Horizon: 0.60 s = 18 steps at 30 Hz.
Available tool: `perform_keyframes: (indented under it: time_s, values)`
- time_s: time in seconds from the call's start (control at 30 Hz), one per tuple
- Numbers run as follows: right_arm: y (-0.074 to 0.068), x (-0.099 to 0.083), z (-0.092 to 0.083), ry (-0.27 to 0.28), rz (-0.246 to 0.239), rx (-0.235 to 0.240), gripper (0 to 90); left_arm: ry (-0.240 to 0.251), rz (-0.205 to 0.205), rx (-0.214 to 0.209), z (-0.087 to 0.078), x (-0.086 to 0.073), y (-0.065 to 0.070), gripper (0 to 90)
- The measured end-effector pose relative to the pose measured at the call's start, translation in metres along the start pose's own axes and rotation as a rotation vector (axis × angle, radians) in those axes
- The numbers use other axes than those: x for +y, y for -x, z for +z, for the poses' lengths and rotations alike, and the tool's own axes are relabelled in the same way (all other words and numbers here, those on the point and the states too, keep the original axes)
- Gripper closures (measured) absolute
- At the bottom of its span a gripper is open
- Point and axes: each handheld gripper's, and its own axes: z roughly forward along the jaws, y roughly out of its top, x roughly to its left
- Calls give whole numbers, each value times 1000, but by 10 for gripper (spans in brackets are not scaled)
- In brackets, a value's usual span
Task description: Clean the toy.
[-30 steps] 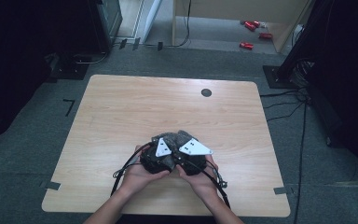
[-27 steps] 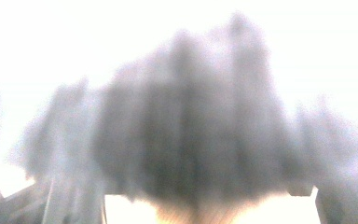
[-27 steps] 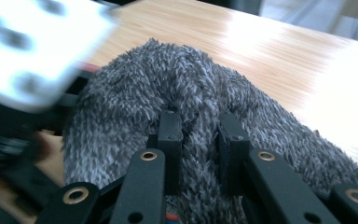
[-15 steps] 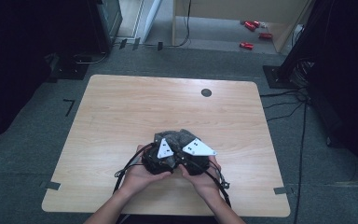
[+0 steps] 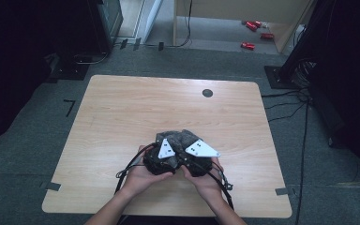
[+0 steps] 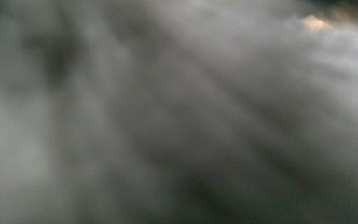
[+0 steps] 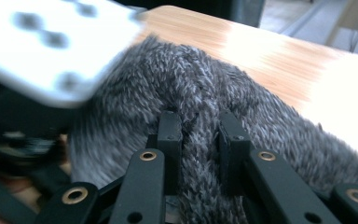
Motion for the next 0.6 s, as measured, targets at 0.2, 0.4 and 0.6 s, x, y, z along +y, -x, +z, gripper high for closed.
perform_keyframes:
  time_s: [0.2,0.4,0.6]
  values:
    - [0,3,-10,16,-8,14,764,35,-29,1,-7,2,-8,352]
    - [-14,6,-7,26,-58,28,764,35,2,-26,-4,5,2,351]
    - [7,3,-7,11,10,-7,766,32,-31,-11,-10,0,-12,352]
